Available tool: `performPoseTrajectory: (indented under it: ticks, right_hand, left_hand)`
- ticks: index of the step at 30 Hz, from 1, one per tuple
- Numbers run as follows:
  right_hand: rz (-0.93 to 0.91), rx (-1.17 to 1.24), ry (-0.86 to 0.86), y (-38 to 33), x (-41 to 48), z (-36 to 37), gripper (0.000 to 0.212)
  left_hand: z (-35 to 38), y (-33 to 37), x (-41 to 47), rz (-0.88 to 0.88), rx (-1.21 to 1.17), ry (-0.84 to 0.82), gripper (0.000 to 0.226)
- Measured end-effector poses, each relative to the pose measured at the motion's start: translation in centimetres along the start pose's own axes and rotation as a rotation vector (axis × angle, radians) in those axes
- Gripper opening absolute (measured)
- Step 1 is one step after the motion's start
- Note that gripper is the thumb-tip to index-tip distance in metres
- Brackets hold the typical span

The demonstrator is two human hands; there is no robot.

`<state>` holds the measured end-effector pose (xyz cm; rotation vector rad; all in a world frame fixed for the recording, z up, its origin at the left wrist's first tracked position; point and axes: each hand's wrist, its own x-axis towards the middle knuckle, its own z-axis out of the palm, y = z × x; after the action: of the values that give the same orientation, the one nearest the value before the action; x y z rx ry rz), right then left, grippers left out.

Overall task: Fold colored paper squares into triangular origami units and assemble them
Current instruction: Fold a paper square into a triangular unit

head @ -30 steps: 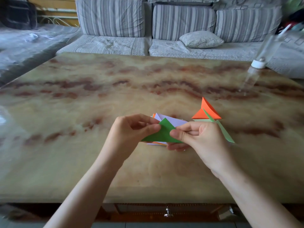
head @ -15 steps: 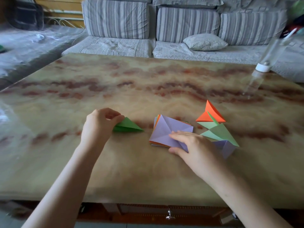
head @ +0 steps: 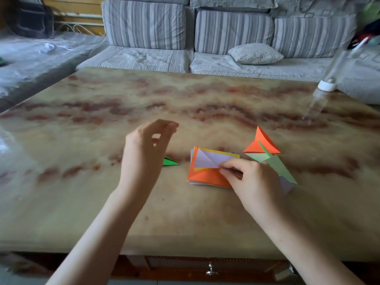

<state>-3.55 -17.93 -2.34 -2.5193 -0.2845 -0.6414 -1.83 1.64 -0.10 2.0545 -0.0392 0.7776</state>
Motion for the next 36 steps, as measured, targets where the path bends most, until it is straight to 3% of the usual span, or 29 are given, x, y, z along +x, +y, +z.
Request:
performPoseTrajectory:
  ticks: [3, 6, 9, 11, 16, 20, 23, 26, 28, 30, 36]
  right_hand:
    - [0.145, 0.144, -0.182, 0.3, -0.2, 0.1, 0.011]
    - [0.116, 0.135, -0.195, 0.0, -0.5, 0.1, 0.012]
    - [-0.102, -0.06, 0.129, -0.2, -0.2, -0.1, 0.004]
    - [-0.221, -0.01, 0.327, -0.3, -0.2, -0.4, 0.006]
    - [-0.364, 0.036, 0.501, 0.1, -0.2, -0.7, 0.009]
    - [-0.493, 0.011, 0.429, -0.4, -0.6, -0.4, 0.01]
    - [-0.58, -0.005, 0.326, -0.8, -0.8, 0.1, 0.01]
    - [-0.604, 0.054, 0.177, -0.6, -0.5, 0.4, 0.03]
    - [-0.572, 0.141, 0.098, -0.1, -0.2, 0.2, 0.042]
    - [-0.509, 0.219, 0.065, 0.3, 0.3, -0.5, 0.042]
    - [-0.219, 0.449, -0.101, 0.8, 1.2, -2.6, 0.012]
  left_hand:
    - [1.1, 0.2, -0.8, -0.013, 0.0, -0.096, 0.015]
    - [1.6, 0.3, -1.2, -0.075, -0.006, -0.169, 0.016]
    - [1.6, 0.4, -1.2, -0.144, -0.046, -0.189, 0.017]
    - [1.7, 0.4, -1.2, -0.211, -0.096, -0.196, 0.019]
    - [1.6, 1.9, -1.1, -0.622, -0.562, -0.297, 0.044]
    - [1.4, 2.4, -1.2, -0.758, -0.73, -0.538, 0.07]
    - [1.6, 2.5, -1.7, -0.692, -0.8, -0.563, 0.046]
    - [1.6, 2.1, -2.0, -0.625, -0.759, -0.521, 0.027]
    - [1.3, 1.7, -1.8, -0.586, -0.715, -0.511, 0.024]
    - [1.0, 1.6, -1.6, -0.562, -0.704, -0.522, 0.023]
    - [0.5, 1.9, -1.3, -0.527, -0.708, -0.599, 0.021]
